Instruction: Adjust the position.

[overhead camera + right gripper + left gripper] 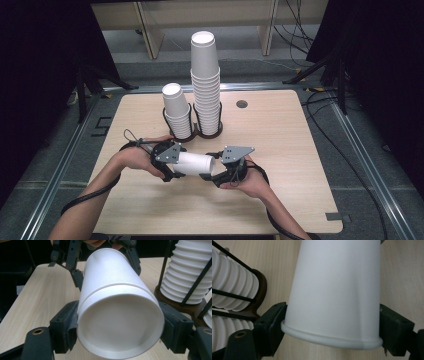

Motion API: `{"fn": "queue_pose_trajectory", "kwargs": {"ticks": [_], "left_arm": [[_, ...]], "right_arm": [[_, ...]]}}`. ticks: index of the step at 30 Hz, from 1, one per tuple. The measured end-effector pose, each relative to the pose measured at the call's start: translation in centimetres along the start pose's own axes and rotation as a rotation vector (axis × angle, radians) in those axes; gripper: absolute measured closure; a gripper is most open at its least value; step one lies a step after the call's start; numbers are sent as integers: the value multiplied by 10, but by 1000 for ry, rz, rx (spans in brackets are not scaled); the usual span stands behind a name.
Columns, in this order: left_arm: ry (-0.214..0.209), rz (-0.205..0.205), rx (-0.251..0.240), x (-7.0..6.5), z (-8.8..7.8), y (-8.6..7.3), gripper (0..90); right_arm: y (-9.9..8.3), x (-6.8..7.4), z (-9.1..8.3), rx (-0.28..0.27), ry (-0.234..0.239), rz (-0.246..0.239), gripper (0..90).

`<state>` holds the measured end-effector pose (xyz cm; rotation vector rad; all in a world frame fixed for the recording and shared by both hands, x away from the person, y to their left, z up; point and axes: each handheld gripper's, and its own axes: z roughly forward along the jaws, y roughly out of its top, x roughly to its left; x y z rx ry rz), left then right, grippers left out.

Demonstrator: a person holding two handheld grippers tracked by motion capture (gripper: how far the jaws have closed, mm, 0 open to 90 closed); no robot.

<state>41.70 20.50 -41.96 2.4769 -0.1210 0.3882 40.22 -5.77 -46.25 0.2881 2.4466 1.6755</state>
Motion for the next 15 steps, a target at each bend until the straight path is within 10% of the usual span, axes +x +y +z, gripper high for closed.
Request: {"fn": "queue_pose_trajectory", "kwargs": {"ticks": [15], "left_arm": [[21,2,35,4,-6,-1,192]], "right_arm": [[-2,1,-6,26,-15,57,151]]}}
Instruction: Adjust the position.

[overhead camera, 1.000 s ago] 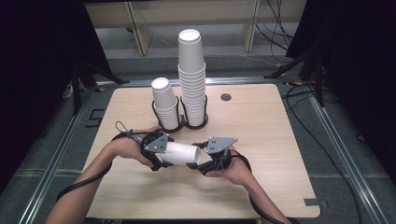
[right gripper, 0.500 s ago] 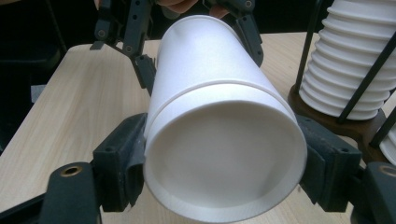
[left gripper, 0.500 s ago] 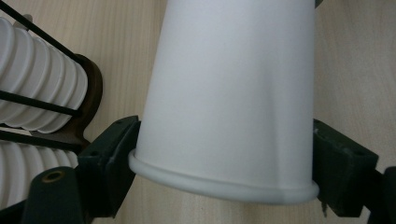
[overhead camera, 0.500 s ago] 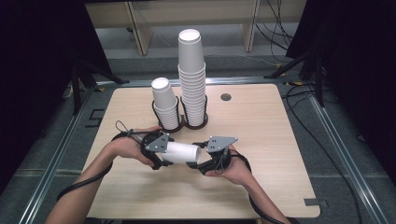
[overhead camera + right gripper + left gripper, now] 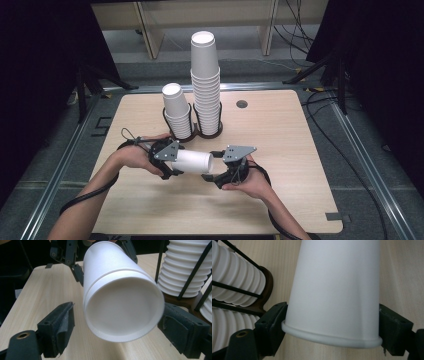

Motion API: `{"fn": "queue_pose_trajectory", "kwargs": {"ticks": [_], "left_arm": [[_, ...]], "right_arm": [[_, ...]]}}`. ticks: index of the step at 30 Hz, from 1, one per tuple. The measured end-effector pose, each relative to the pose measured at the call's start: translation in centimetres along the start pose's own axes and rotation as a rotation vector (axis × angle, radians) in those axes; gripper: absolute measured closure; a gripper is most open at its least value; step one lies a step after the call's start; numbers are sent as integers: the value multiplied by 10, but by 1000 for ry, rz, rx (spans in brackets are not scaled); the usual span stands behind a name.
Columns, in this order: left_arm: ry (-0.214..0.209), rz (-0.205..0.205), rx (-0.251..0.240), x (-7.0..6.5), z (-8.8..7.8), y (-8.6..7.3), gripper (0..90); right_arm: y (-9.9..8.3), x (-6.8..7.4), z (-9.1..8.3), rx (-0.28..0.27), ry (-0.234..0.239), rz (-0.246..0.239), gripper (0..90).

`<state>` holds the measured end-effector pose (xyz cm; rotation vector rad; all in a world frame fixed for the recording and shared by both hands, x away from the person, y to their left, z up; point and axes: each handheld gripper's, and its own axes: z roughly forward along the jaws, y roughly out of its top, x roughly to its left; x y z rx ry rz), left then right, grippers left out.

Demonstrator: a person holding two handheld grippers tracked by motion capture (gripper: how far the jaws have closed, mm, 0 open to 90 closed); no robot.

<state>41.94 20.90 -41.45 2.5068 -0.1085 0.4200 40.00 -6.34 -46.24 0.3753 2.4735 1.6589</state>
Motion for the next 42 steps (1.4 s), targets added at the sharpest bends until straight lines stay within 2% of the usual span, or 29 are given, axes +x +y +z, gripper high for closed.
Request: {"fn": "queue_pose_trajectory", "kwargs": {"ticks": [2,3,7,10,11,12,13,14,16,17,18,19,20,22,23,24,25,26,27,29,30,31,32,34,35,37,39,41,42], "left_arm": [[0,6,11,0,-1,0,192],[4,12,15,0,-1,1,192],[14,25,46,1,-2,2,192],[18,38,71,2,-3,3,191],[16,41,79,3,-4,3,191],[16,48,90,3,-4,4,191],[18,58,102,3,-4,4,191],[19,64,114,3,-5,5,191],[19,92,157,4,-7,7,191],[25,105,180,5,-7,9,191],[29,116,206,4,-7,10,191],[34,136,244,4,-8,12,191],[43,159,288,5,-8,14,191],[53,208,390,4,-8,18,191],[52,222,429,3,-8,20,190],[38,234,458,3,-7,23,191],[24,249,492,3,-7,25,191],[23,262,531,3,-7,28,191],[22,285,569,3,-6,31,191],[16,314,623,3,-6,38,192],[15,332,649,3,-5,41,193],[19,348,673,4,-5,44,193],[24,362,694,4,-5,46,193],[37,399,730,5,-3,51,194],[31,409,752,5,-2,53,195],[27,422,765,5,0,56,196],[24,459,792,5,2,59,198],[19,473,793,5,4,61,198],[16,482,793,4,4,62,198]], "right_arm": [[-1,0,-1,-6,-15,-16,151],[-2,1,-2,-1,-12,2,151],[-6,-1,-8,10,-25,-2,151],[-8,0,-11,11,-35,13,151],[-9,-1,-12,6,-41,-4,151],[-9,1,-13,7,-40,17,151],[-9,0,-14,12,-29,18,151],[-9,0,-15,13,-43,6,151],[-9,0,-17,17,-44,11,152],[-9,-2,-17,8,-51,-12,152],[-10,-1,-17,11,-52,3,152],[-9,0,-19,21,-50,17,153],[-9,-1,-19,22,-59,-4,152],[-8,0,-20,34,-53,8,154],[-7,-1,-21,40,-63,-9,154],[-6,0,-21,47,-64,-9,154],[-6,2,-21,58,-64,19,155],[-5,2,-20,55,-69,23,155],[-4,-1,-20,53,-67,-25,155],[-2,0,-19,64,-65,-16,156],[-1,0,-19,64,-72,-29,156],[0,-1,-18,65,-72,-44,157],[0,1,-18,73,-67,-24,159],[2,0,-17,70,-80,-41,166],[2,0,-16,74,-78,-46,166],[3,2,-15,85,-75,-26,169],[5,2,-13,95,-79,-31,180],[6,1,-12,110,-82,-53,182],[7,2,-11,118,-76,-42,186]]}}
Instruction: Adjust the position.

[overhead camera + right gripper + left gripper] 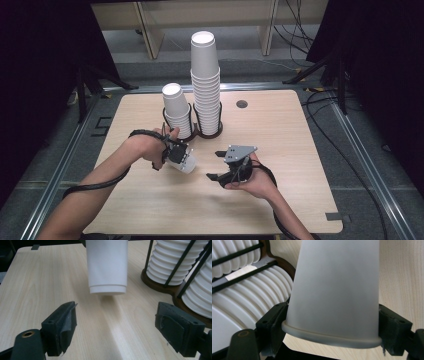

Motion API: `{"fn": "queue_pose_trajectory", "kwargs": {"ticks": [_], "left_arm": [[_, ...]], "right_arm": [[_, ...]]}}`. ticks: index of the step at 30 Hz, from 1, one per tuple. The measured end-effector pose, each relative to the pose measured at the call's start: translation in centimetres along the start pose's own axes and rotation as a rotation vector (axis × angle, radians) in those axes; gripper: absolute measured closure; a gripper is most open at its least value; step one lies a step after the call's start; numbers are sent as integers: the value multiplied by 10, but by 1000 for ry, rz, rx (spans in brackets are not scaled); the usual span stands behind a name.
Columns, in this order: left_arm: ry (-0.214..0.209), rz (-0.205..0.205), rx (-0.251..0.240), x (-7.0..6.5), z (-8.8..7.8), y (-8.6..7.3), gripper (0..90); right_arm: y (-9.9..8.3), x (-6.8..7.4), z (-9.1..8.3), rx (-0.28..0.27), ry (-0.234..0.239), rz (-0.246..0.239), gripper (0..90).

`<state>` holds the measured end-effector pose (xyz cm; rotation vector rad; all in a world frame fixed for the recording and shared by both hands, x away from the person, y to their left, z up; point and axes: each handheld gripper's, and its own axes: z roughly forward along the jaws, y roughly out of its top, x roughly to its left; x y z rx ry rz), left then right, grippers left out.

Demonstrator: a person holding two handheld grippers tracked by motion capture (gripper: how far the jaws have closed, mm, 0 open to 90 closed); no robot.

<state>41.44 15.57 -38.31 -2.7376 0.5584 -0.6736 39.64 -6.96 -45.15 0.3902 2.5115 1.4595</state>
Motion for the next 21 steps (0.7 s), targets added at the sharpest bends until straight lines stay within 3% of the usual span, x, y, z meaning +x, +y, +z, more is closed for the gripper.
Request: {"fn": "queue_pose_trajectory", "kwargs": {"ticks": [7,10,11,12,14,15,16,17,18,19,21], "left_arm": [[3,17,-1,2,-2,7,199],[10,20,-1,3,-3,7,199],[10,21,0,4,-4,7,199],[12,20,-2,4,-4,7,199],[14,19,-3,4,-5,7,199],[16,21,-5,4,-5,8,199],[16,23,-6,4,-5,8,199],[12,28,-6,5,-6,9,199],[14,15,-18,4,-5,9,199],[15,10,-24,4,-5,9,199],[16,-2,-35,3,-4,10,199]], "right_arm": [[11,1,15,17,-10,-40,209],[15,2,24,33,-4,-26,210],[17,1,27,37,-9,-45,211],[17,2,30,47,3,-19,211],[18,1,36,46,0,-35,213],[18,3,38,57,3,16,214],[19,1,41,49,0,-17,216],[19,3,42,53,3,20,216],[20,1,44,46,4,-2,217],[20,3,45,53,2,25,217],[21,1,48,50,3,-1,218]]}}
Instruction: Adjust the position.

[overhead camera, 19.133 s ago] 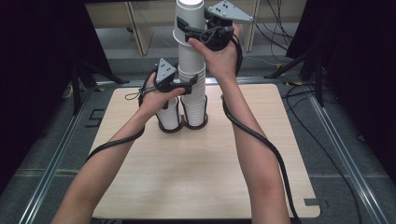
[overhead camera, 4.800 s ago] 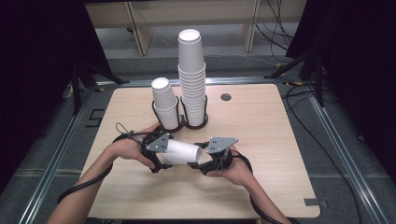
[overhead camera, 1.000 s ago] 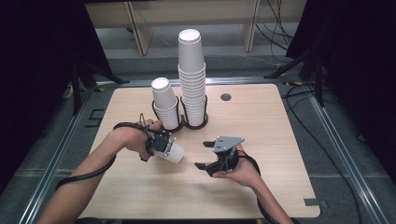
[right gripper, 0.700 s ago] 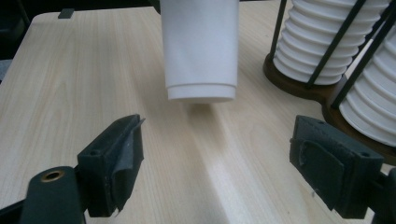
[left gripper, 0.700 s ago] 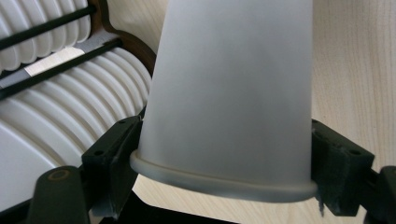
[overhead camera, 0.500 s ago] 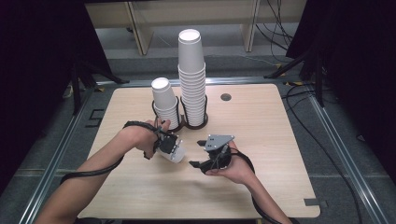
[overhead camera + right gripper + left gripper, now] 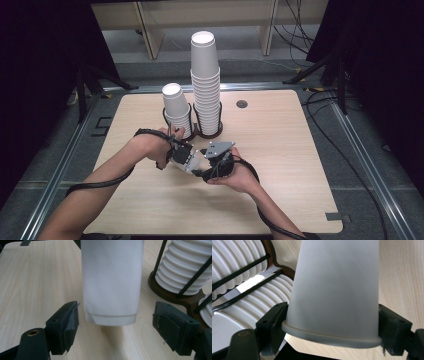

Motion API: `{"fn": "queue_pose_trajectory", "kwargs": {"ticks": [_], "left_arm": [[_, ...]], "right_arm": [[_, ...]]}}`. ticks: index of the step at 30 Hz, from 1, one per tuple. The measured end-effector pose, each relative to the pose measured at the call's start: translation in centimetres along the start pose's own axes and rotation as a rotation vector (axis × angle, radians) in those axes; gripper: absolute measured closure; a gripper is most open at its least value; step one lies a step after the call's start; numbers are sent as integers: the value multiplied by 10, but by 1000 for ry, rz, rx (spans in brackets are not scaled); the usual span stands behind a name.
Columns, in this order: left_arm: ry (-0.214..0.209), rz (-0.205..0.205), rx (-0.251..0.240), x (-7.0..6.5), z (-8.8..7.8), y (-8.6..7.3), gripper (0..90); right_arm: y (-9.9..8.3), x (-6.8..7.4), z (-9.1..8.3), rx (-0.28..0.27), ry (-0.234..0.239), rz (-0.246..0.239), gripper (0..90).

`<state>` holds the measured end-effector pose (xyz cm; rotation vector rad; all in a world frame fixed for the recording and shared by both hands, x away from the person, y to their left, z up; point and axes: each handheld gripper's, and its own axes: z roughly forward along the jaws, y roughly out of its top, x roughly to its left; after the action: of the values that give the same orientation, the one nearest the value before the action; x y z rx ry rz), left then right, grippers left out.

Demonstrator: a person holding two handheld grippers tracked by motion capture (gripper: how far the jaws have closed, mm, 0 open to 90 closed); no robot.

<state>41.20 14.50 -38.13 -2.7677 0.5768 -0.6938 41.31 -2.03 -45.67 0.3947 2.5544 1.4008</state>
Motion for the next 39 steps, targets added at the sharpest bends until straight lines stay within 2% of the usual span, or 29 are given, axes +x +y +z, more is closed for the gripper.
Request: {"fn": "queue_pose_trajectory", "kwargs": {"ticks": [1,2,4,5,6,7,8,10,12,15,19,20,21,25,27,30,32,39], "left_arm": [[3,16,10,1,-1,0,199],[1,33,23,2,-1,1,199],[11,50,42,4,-3,2,198],[9,20,18,2,-3,2,199],[8,21,16,2,-3,2,199],[12,40,25,3,-4,3,199],[0,32,3,3,-2,3,199],[-3,35,11,3,-2,4,199],[13,20,-5,2,-2,4,199],[1,36,15,3,-2,4,198],[11,37,19,3,-3,5,198],[19,40,15,3,-3,5,198],[18,18,-2,2,-3,5,198],[21,28,10,3,-5,6,198],[20,26,10,3,-5,6,198],[37,28,0,3,-6,6,198],[26,13,0,3,-5,6,198],[23,22,-2,4,-6,5,198]], "right_arm": [[1,-1,1,-1,-4,-15,217],[1,0,2,0,2,4,218],[1,0,4,-1,6,-3,218],[1,0,5,-4,6,1,219],[2,-1,5,-2,4,6,220],[2,-1,6,-6,2,6,220],[2,-1,7,-12,13,7,219],[2,-1,8,-18,16,16,219],[2,-1,9,-23,21,19,220],[2,-1,11,-23,20,22,220],[3,-1,12,-24,23,20,220],[3,-1,13,-26,26,18,220],[3,-1,13,-26,23,20,220],[3,0,14,-28,26,18,221],[4,-2,14,-24,22,-4,222],[4,0,15,-28,30,15,223],[4,-1,15,-31,19,11,226],[4,-2,15,-37,17,15,236]]}}
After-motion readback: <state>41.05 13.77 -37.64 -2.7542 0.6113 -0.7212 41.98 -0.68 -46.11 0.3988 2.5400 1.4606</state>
